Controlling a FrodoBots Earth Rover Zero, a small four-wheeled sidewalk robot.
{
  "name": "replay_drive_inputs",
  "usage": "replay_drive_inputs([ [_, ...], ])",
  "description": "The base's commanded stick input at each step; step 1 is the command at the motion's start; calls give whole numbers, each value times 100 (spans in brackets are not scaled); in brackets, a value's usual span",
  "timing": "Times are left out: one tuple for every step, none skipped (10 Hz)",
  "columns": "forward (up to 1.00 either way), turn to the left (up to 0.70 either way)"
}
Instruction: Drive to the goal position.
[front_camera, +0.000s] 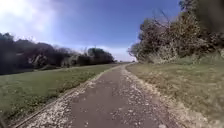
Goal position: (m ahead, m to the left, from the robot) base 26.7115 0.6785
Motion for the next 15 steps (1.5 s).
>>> replay_drive_inputs([
  [70,0],
  [70,0],
  [70,0],
  [70,0],
  [70,0],
  [70,0],
  [70,0],
  [70,0],
  [70,0],
  [70,0],
  [70,0],
  [70,0],
  [70,0],
  [70,0],
  [70,0],
])
